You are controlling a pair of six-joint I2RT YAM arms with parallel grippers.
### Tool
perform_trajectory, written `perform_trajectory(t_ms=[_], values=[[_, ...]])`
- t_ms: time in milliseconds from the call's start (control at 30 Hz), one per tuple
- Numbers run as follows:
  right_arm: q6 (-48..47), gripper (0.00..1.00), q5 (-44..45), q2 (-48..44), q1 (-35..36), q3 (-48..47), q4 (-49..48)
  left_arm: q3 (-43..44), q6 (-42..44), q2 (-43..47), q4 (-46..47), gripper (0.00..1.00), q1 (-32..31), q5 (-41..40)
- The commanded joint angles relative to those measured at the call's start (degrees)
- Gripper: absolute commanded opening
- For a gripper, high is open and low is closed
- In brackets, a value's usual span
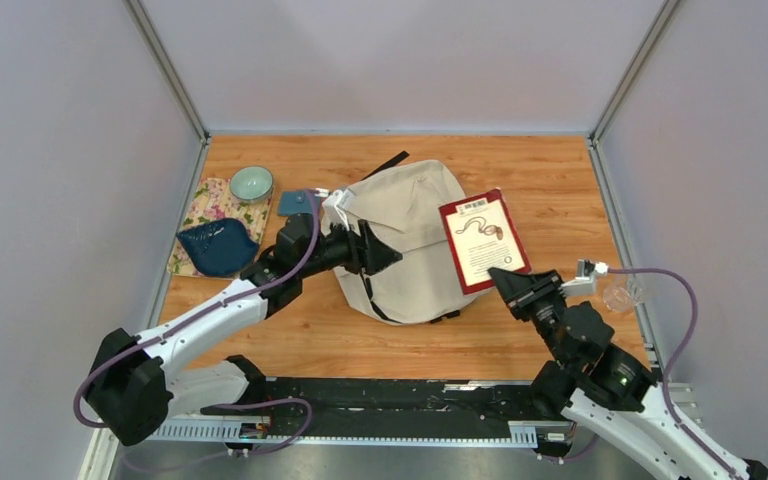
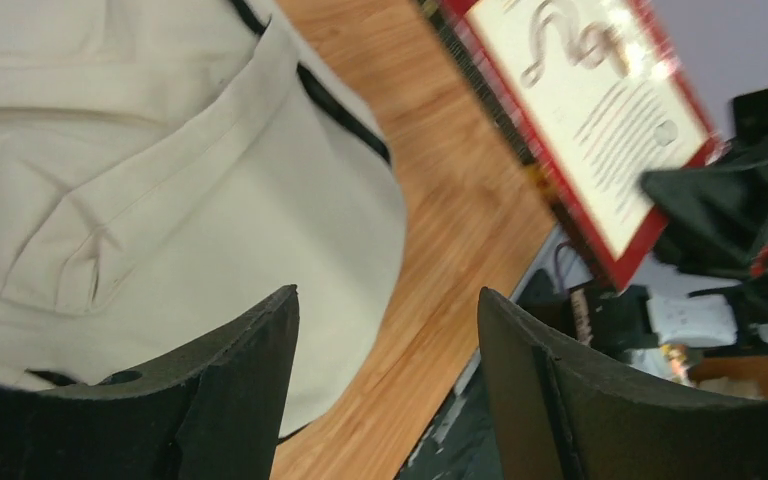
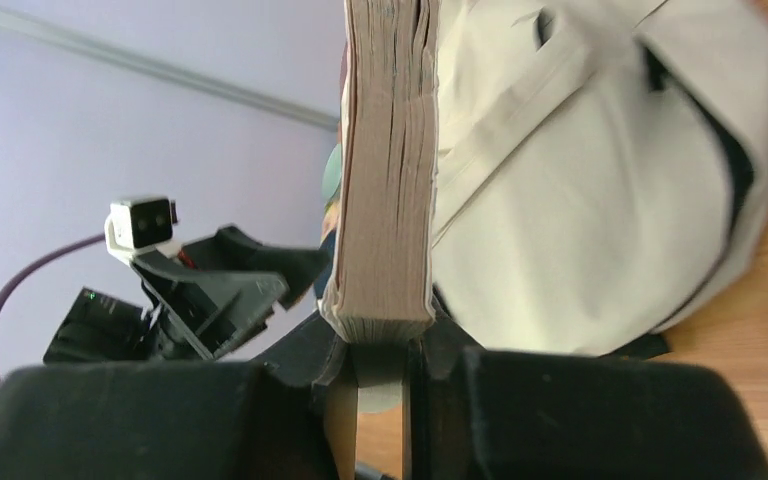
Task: Pack the student bag
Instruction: Pick up the book from the center of the board, then place the book in the student bag.
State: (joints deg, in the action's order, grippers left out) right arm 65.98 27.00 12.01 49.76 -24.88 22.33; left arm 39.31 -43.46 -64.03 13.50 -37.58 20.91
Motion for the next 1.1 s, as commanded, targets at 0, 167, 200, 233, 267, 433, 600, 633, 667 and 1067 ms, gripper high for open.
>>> perform_trajectory(t_ms=[0, 167, 200, 233, 267, 433, 600, 633, 667, 1067], values=[[-2.78, 0.0, 13.85, -5.32, -0.19, -7.1, 16.56, 4.35, 16.03, -3.54, -16.3, 0.73, -5.03, -4.29], [-2.42, 0.0, 21.68, -5.24, -0.1, -15.61, 29.26, 14.46, 26.49, -13.38, -25.0, 0.71, -16.62, -10.88], [-2.95, 0.0, 21.77, -5.42, -0.1, -16.33, 30.48, 17.44, 27.63, -16.53, -25.71, 0.72, -17.86, -11.32], [-3.48, 0.0, 21.95, -5.33, -0.1, -17.03, 31.02, 18.69, 29.64, -17.96, -26.84, 0.73, -19.09, -12.37], [-3.75, 0.0, 22.04, -5.33, -0.1, -18.08, 31.72, 20.0, 30.62, -19.36, -27.2, 0.73, -21.02, -12.64], [-2.52, 0.0, 21.6, -5.86, -0.1, -19.24, 34.89, 27.57, 35.98, -27.54, -30.1, 0.74, -25.25, -14.48], [-1.38, 0.0, 19.14, -6.73, -0.1, -18.1, 34.89, 32.49, 38.1, -34.13, -32.74, 0.75, -27.54, -17.91], [-1.11, 0.0, 18.79, -6.82, -0.1, -17.92, 34.98, 32.84, 38.36, -34.75, -33.01, 0.75, -27.89, -18.18], [-0.85, 0.0, 18.35, -7.0, -0.1, -17.66, 34.98, 33.46, 38.54, -35.37, -33.27, 0.75, -28.16, -18.53], [0.82, 0.0, 16.5, -8.23, -0.1, -16.16, 35.15, 34.52, 39.16, -40.91, -34.15, 0.69, -28.86, -25.3]])
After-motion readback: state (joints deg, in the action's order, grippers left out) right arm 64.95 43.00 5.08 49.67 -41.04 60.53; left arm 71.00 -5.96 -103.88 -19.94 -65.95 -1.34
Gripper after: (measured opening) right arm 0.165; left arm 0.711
